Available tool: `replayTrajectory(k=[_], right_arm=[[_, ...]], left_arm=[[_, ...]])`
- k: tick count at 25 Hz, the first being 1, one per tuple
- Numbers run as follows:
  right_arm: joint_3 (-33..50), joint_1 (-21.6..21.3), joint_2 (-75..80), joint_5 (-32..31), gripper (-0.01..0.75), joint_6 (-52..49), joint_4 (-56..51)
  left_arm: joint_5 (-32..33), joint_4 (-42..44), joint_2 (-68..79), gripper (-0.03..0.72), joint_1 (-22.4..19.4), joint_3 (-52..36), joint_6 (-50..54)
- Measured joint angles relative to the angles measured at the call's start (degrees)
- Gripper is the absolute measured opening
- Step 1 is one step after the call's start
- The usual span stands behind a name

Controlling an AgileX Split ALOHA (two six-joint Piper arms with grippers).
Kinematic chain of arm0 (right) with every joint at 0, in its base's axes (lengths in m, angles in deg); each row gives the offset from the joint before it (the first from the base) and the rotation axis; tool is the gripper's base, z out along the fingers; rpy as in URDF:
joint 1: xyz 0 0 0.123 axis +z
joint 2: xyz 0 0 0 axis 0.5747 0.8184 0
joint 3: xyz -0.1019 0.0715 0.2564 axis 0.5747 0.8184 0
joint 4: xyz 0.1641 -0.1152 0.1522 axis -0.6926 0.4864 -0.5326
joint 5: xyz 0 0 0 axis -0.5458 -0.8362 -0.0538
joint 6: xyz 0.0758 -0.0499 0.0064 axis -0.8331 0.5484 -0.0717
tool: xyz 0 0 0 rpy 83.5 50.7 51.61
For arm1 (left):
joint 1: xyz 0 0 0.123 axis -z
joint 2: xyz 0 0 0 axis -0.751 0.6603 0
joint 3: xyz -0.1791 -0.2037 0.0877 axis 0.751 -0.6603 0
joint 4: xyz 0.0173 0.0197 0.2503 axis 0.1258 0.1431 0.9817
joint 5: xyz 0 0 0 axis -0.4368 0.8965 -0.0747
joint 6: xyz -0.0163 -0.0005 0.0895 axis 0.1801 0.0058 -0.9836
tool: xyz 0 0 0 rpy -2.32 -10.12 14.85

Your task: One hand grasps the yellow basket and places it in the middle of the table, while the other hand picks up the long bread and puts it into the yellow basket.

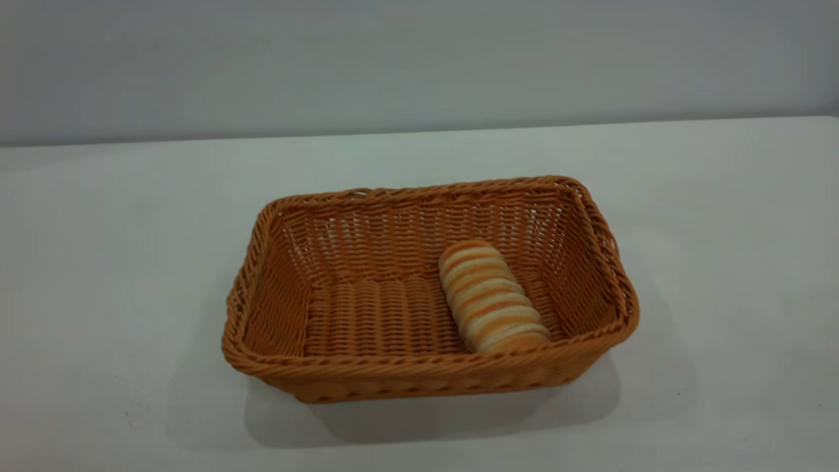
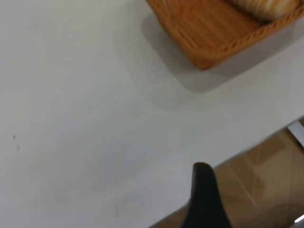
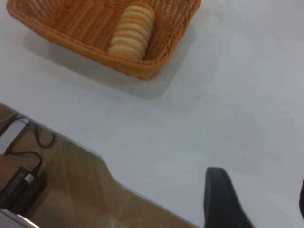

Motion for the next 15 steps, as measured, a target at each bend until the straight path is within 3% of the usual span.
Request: replayTrajectory(k=[8, 15], right_arm=[[6.94, 0.0, -5.18, 1.6, 0.43, -0.1, -0.05], [7.5, 0.0, -7.24, 2.72, 0.43, -0.1, -1.11]], left_arm=[[-0.5, 0.11, 0.0, 0.585, 0.0, -0.54, 0.0], [-0.55, 0.11, 0.0, 0.585, 0.0, -0.54, 0.0]])
